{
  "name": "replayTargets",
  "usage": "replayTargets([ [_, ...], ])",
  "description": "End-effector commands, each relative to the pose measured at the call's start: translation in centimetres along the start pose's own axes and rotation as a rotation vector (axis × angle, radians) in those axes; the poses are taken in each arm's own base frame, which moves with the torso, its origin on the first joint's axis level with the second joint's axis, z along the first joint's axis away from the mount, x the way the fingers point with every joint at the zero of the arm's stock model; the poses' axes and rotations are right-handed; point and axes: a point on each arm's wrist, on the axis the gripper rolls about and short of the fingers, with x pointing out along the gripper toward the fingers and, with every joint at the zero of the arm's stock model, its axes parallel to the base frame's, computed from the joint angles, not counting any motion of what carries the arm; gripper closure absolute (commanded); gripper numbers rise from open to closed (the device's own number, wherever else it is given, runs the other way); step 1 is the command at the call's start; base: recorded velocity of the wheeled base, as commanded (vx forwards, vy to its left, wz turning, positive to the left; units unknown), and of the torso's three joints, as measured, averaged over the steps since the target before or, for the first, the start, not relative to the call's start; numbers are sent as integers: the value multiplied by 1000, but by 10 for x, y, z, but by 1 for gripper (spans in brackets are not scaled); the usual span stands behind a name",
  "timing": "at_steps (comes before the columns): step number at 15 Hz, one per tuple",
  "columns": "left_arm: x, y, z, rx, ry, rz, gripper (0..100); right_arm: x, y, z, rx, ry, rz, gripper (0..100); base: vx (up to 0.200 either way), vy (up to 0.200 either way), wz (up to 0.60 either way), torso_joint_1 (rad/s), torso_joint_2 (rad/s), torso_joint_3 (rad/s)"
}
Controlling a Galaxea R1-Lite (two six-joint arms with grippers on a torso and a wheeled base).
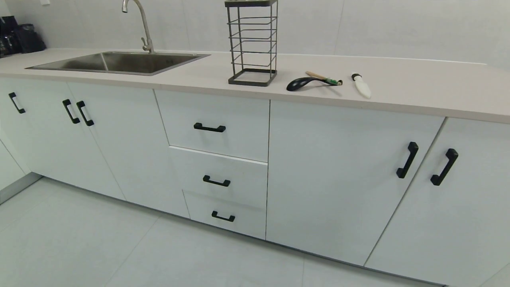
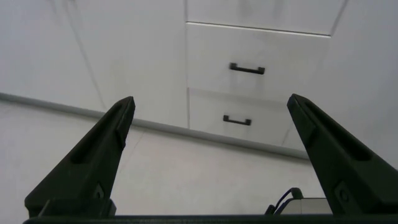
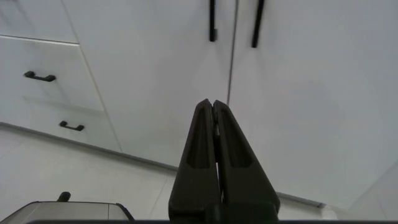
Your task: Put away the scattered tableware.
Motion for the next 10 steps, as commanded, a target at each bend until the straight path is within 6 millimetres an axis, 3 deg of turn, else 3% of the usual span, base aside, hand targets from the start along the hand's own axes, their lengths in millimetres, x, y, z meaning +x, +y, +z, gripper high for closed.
replayTargets([
  [1, 0, 0, 0, 0, 2, -1, 0, 0, 0, 0, 0, 2, 1, 100, 0, 0, 0, 0, 0, 0],
  [4, 0, 0, 0, 0, 2, -2, 0, 0, 0, 0, -3, 2, 1, 100, 0, 0, 0, 0, 0, 0],
  [7, 0, 0, 0, 0, 2, -4, 0, 0, 0, 0, -1, 2, 1, 100, 0, 0, 600, 2, 4, -1],
  [8, 0, 0, 0, 0, 2, -4, 0, 0, 0, 0, -1, 2, 1, 100, 200, 200, 0, 7, 2, 2],
  [10, 0, 0, 0, 0, 2, -4, 0, 0, 0, 0, -1, 2, 1, 100, 200, 0, 0, 2, 7, 7],
])
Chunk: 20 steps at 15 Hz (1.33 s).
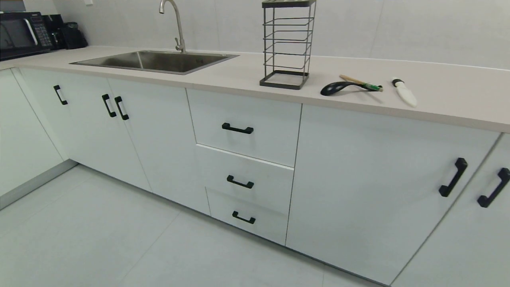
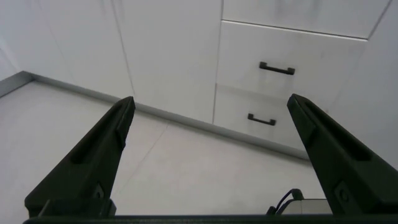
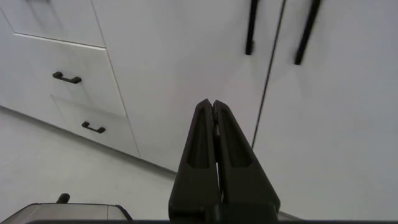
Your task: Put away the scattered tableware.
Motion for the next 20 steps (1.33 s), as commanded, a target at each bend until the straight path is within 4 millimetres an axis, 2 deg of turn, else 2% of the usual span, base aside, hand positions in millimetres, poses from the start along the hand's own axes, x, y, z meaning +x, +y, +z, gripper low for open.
replayTargets([
  [1, 0, 0, 0, 0, 2, 0, 0, 0, 0, 0, 0, 2, 1, 100, 200, 0, 0, 7, 2, -2],
  [7, 0, 0, 0, 0, 2, 0, 0, 0, 0, 0, 2, 2, 1, 100, 200, 0, 0, 4, 3, 0],
  [20, 0, 0, 0, 1, 2, -2, 0, 0, 0, 0, 2, 3, 1, 100, 0, 0, 0, 0, 0, 0],
])
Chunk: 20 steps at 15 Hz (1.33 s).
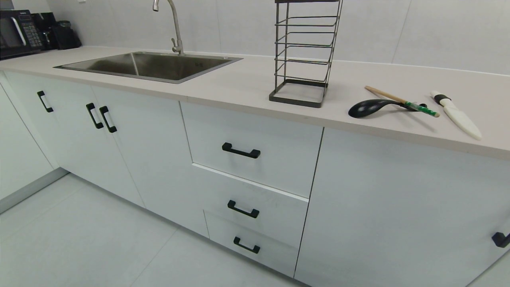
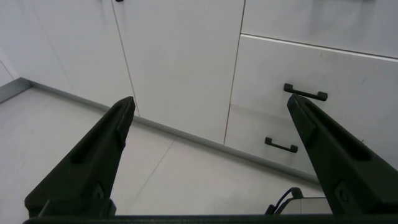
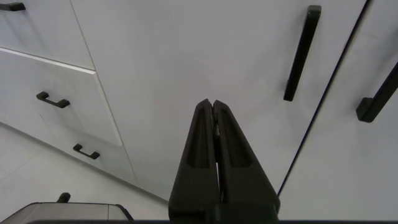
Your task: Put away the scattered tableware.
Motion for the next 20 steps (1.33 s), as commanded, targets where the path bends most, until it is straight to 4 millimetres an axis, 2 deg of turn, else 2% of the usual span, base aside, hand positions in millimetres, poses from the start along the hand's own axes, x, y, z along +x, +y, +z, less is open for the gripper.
replayTargets([
  [1, 0, 0, 0, 0, 1, 0, 0, 0, 0, 0, 0, 0, 1, 100, 0, 0, 0, 0, 0, 0],
  [9, 0, 0, 1, -3, -5, -20, 0, 0, 0, 0, 0, -1, 1, 100, 0, 0, 0, 0, 0, 0],
  [10, -1, -1, 7, -5, -49, -19, 0, 0, 0, 0, 2, 0, 1, 100, 0, 0, 0, 0, 0, 0],
  [11, -12, -1, 52, 2, -302, -11, 0, 0, 0, 0, 0, 0, 1, 100, 0, 0, 0, 0, 0, 0],
  [12, -18, -1, 70, 5, -336, -7, 0, 0, 0, 0, 2, 2, 1, 100, 0, 0, 0, 0, 0, 0],
  [15, -17, -1, 69, 1, -261, -33, 0, 0, 0, 0, 0, 0, 1, 100, 0, 0, 0, 0, 0, 0],
  [17, -9, -2, 78, 4, -195, -99, 0, 0, 0, 0, 2, 2, 1, 100, 0, 0, 0, 0, 0, 0],
  [20, 21, -5, 101, 41, -46, -242, 0, 0, 0, 0, 0, 0, 1, 100, 0, 0, 0, 0, 0, 0],
])
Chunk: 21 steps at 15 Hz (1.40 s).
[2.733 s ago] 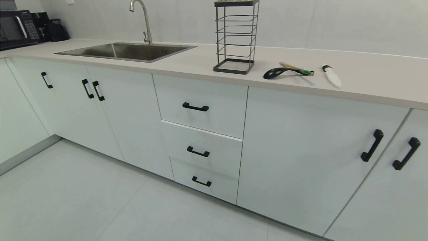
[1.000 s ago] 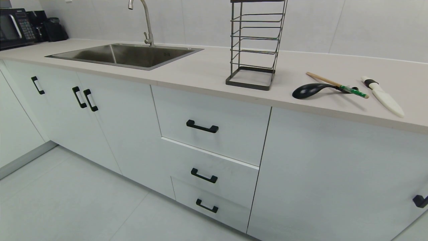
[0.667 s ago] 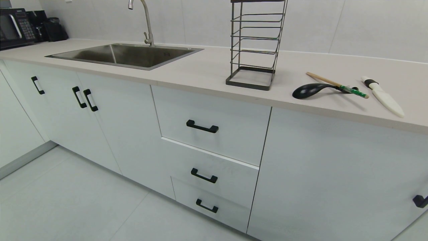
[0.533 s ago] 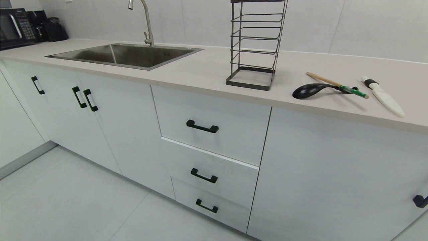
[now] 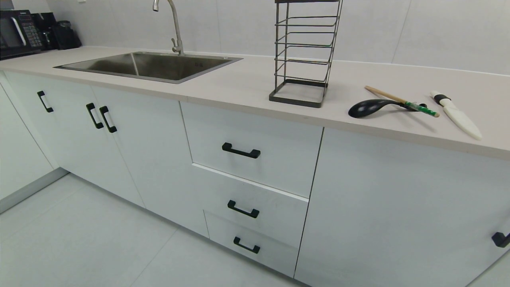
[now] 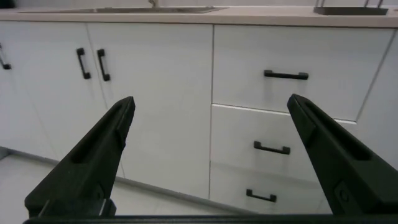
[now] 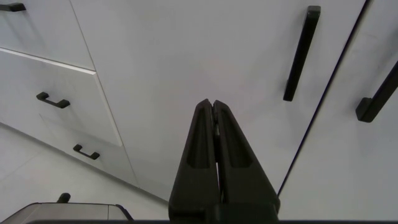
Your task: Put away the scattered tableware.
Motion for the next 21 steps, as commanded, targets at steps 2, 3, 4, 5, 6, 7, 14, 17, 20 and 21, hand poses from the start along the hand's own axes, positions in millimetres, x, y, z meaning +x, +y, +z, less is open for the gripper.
replayTargets([
  [2, 41, 4, 13, 34, 183, -141, 0, 0, 0, 0, 0, 1, 1, 100, 0, 0, 0, 0, 0, 0],
  [3, 67, 6, 8, 53, 305, -251, 0, 0, 0, 0, 2, 1, 1, 100, 0, 0, 0, 0, 0, 0],
  [4, 80, 7, 2, 98, 363, -302, 0, 0, 0, 0, 0, 1, 1, 100, 0, 0, 0, 0, 0, 0],
  [5, 90, 7, -3, 162, 409, -368, 0, 0, 0, 0, 0, 1, 1, 100, 0, 0, 0, 0, 0, 0],
  [6, 101, 3, -14, 233, 466, -464, 0, 0, 0, 0, 0, 1, 1, 100, 0, 0, 0, 0, 0, 0],
  [7, 104, 1, -22, 267, 500, -514, 0, 0, 0, 0, 0, 3, 1, 100, 0, 0, 0, 0, 0, 0],
  [14, 150, -28, -58, 674, 655, -807, 0, 0, 0, 0, 0, 1, 1, 100, 0, 0, 0, 0, 0, 0],
  [17, 182, -36, -68, 827, 630, -860, 0, 0, 0, 0, 2, 1, 1, 100, 0, 0, 0, 0, 0, 0],
  [20, 205, -43, -97, 952, 634, -948, 0, 0, 0, 0, 0, 0, 1, 100, 0, 0, 0, 0, 0, 0],
  [21, 213, -45, -106, 962, 640, -948, 0, 0, 0, 0, 2, 3, 1, 100, 0, 0, 0, 0, 0, 0],
])
